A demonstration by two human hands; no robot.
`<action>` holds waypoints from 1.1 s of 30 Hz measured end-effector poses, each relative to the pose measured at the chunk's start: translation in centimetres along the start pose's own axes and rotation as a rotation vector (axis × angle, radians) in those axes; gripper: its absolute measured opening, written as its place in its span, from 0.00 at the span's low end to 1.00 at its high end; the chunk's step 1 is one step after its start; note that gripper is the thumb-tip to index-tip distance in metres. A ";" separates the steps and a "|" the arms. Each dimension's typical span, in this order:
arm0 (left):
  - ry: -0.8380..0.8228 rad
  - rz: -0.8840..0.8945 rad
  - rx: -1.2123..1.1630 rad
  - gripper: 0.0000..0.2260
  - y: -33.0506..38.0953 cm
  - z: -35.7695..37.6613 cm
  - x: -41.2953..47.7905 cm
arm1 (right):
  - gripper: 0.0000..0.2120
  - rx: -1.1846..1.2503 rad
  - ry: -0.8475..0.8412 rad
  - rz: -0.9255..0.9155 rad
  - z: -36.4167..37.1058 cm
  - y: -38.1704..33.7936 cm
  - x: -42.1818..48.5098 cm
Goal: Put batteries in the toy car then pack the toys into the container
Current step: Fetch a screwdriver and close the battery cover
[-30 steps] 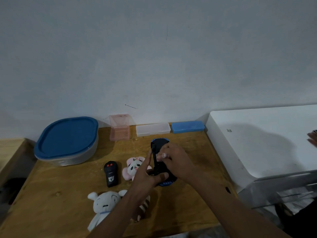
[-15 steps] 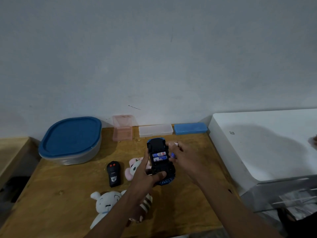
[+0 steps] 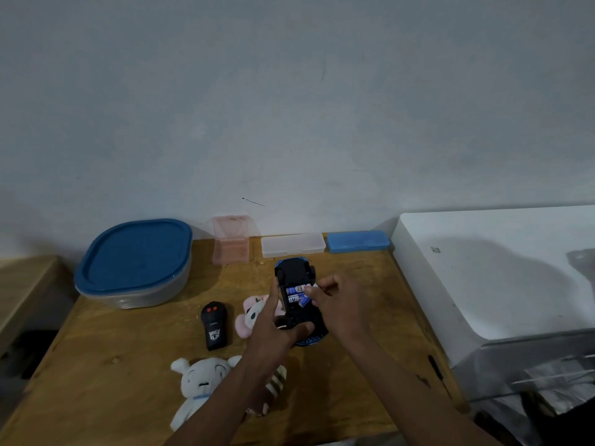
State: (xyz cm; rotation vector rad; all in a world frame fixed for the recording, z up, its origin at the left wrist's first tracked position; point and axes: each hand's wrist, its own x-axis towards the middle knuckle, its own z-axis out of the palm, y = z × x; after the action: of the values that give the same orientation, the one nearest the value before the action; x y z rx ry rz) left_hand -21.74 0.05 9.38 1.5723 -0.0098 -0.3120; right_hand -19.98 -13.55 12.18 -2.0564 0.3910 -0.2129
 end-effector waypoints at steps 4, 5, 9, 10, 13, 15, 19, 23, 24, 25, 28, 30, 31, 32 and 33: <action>-0.001 0.012 0.022 0.42 0.3 0.0 -0.3 | 0.07 -0.053 0.048 -0.014 0.5 -0.2 -0.5; 0.000 0.013 0.024 0.42 0.4 0.0 -0.3 | 0.07 -0.078 0.055 -0.024 0.6 -0.3 -0.6; 0.003 0.024 0.059 0.43 0.3 -0.3 -0.4 | 0.08 -0.169 0.085 -0.047 1.0 -0.2 -0.9; 0.002 0.022 0.069 0.43 0.2 -0.4 -0.3 | 0.09 -0.189 0.090 -0.033 1.1 -0.2 -1.0; -0.018 0.017 0.094 0.45 0.1 -0.9 -0.3 | 0.10 -0.218 0.072 -0.017 1.6 -0.1 -1.2; -0.023 0.016 0.114 0.45 0.3 -1.0 -0.4 | 0.09 -0.223 0.033 -0.012 1.6 -0.4 -1.5; -0.009 0.025 0.131 0.42 0.4 -1.1 -0.3 | 0.09 -0.318 -0.031 -0.040 1.4 -0.4 -1.7; -0.044 0.011 0.157 0.46 0.6 -1.4 -0.2 | 0.09 -0.362 -0.071 -0.036 1.0 -0.3 -1.5; -0.047 0.008 0.159 0.46 0.5 -1.5 -0.1 | 0.09 -0.353 -0.071 -0.027 0.9 -0.3 -1.3; -0.049 0.006 0.161 0.46 0.5 -1.5 -0.2 | 0.08 -0.331 -0.069 -0.011 0.8 -0.2 -1.2; -0.064 0.013 0.176 0.46 0.3 -1.4 -0.2 | 0.07 -0.265 -0.054 0.047 0.7 -0.2 -1.0; -0.077 0.018 0.178 0.47 0.2 -1.3 -0.2 | 0.07 -0.239 -0.048 0.065 0.7 0.0 -0.9; -0.086 0.018 0.182 0.46 0.3 -1.3 -0.2 | 0.07 -0.229 -0.047 0.073 0.6 0.0 -0.9; -0.097 0.018 0.179 0.46 0.3 -1.1 -0.2 | 0.07 -0.221 -0.048 0.085 0.6 0.1 -0.9; -0.105 0.017 0.178 0.46 0.3 -1.1 -0.2 | 0.07 -0.214 -0.047 0.100 0.5 0.3 -0.8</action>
State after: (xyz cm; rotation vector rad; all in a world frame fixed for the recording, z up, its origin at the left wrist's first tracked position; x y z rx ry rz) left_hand -21.68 1.15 9.67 1.7293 -0.1354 -0.3888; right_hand -20.65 -12.93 11.69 -2.2400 0.5047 -0.0637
